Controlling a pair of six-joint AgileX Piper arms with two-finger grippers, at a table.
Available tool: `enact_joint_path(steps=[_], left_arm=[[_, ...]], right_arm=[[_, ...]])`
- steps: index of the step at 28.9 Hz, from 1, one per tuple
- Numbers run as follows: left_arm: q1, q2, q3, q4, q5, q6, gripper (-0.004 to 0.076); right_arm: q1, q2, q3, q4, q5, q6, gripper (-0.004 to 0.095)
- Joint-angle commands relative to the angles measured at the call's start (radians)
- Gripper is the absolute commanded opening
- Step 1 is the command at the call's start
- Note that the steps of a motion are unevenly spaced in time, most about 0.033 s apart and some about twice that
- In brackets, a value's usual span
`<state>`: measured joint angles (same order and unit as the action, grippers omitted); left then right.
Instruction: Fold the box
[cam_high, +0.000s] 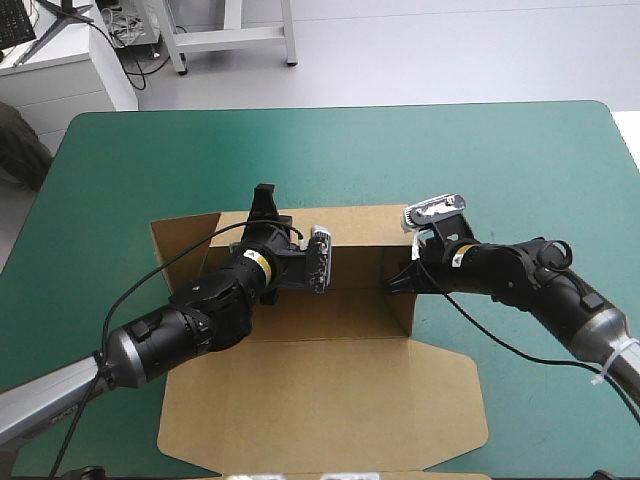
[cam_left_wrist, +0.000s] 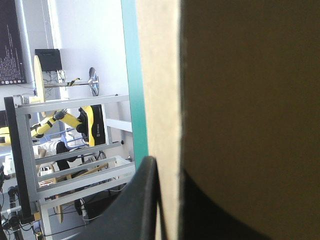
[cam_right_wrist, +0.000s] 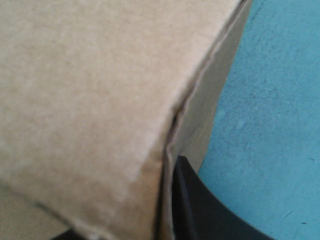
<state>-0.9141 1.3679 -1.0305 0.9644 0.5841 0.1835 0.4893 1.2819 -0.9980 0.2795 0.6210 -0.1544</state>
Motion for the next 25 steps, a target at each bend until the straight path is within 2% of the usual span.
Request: enact_joint_path(steps=[1,7,9,18,25], left_arm=[[-0.041,-0.026,-0.025,-0.052,0.053,-0.015,0.0097],[-0.108,-0.026,-0.072,-0.045,0.143,-0.015,0.0322],[-0.127,-0.028,-0.082,-0.045,0.176,-0.015,0.0358],[-0.282,-0.147,-0.084,-0.057,0.254,-0.080,0.0364],[-0.418,-0.255,-0.084,-0.080,0.289,-0.118,0.0361]], right_arm=[[0.006,-0.021,-0.029,0.059,-0.085,0.019,-0.0005],[0.006,-0.021,-0.029,0.057,-0.120,0.029,-0.0005],[0.006,-0.021,-0.029,0.057,-0.142,0.029,-0.0005],[0.006,0.061,-0.029,0.003,-0.212,0.031,-0.0005],[0.004,0.106,-0.034,-0.019,-0.312,0.039,-0.0005]])
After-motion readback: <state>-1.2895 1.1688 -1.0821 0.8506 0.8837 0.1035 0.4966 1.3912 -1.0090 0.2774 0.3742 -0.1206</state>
